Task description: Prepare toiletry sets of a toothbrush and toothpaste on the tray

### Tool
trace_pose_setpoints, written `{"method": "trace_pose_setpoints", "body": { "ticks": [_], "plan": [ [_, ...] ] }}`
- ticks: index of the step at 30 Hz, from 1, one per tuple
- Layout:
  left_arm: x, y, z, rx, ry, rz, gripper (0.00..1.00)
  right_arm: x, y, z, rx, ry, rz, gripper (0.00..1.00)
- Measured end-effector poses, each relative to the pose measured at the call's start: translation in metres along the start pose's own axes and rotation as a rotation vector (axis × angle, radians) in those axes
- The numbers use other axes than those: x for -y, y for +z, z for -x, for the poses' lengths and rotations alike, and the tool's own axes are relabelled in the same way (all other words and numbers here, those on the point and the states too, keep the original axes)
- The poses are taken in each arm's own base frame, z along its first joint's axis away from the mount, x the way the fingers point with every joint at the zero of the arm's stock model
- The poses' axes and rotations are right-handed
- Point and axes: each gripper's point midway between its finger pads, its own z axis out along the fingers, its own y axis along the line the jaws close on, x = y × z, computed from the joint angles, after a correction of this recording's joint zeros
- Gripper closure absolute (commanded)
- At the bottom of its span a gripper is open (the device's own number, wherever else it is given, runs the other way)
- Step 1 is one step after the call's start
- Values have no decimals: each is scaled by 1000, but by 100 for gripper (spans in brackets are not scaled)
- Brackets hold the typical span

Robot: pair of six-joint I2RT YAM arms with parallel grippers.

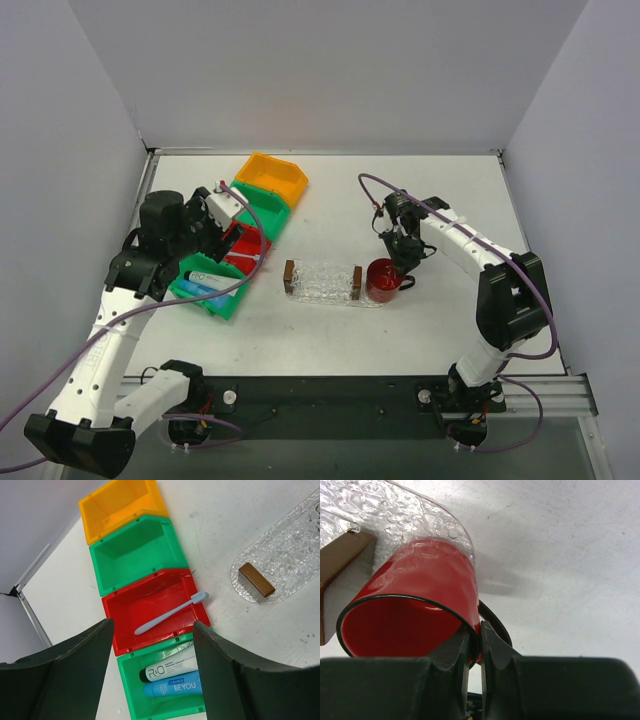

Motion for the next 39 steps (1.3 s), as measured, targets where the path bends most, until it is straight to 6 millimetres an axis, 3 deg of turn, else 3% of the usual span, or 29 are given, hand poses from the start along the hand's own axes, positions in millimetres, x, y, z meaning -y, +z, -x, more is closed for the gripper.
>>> {"method": "trace_pose_setpoints", "body": {
  "ticks": [39],
  "plan": [
    [3,5,-7,-18,-11,-10,26,-5,1,5,18,-2,24,100]
  ]
}}
